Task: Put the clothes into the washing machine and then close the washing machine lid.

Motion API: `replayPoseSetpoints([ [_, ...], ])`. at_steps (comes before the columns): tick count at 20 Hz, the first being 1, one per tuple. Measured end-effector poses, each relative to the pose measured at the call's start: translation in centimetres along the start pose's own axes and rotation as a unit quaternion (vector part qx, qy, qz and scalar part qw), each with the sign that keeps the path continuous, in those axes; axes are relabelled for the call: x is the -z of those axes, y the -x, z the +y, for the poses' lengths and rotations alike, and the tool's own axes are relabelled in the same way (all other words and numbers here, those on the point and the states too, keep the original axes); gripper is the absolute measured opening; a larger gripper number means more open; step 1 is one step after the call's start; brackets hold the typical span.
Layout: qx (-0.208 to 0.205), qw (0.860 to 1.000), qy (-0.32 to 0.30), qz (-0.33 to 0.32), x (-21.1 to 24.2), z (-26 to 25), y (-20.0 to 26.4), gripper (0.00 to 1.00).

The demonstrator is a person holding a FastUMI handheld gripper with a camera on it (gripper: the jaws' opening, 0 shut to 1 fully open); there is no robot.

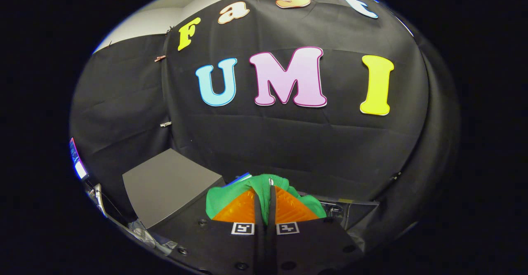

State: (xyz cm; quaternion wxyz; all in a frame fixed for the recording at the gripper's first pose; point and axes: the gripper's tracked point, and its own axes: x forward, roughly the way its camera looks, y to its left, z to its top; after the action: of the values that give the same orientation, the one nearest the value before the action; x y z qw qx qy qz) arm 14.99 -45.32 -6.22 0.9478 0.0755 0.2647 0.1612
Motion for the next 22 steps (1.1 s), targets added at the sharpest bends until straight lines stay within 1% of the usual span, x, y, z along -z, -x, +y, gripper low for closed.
replayPoseSetpoints([
  [2,-0.003,1.0,0.004,0.013,1.7,0.0,-0.2,0.05],
  [5,-0.011,0.999,0.022,0.041,5.5,0.6,-0.7,0.05],
  [6,-0.007,0.998,0.026,0.054,7.1,0.4,-1.0,0.05],
  [9,0.019,0.994,0.009,0.108,12.8,-1.1,-2.2,0.05],
  [11,0.047,0.989,-0.009,0.137,17.1,-2.3,-2.6,0.05],
  [14,0.09,0.975,-0.054,0.195,23.0,-4.3,-4.4,0.05],
  [17,0.129,0.963,-0.073,0.226,27.0,-6.6,-6.1,0.05],
  [20,0.156,0.949,-0.092,0.256,30.6,-8.3,-7.3,0.06],
  [22,0.167,0.945,-0.096,0.266,31.9,-8.8,-7.9,0.06],
])
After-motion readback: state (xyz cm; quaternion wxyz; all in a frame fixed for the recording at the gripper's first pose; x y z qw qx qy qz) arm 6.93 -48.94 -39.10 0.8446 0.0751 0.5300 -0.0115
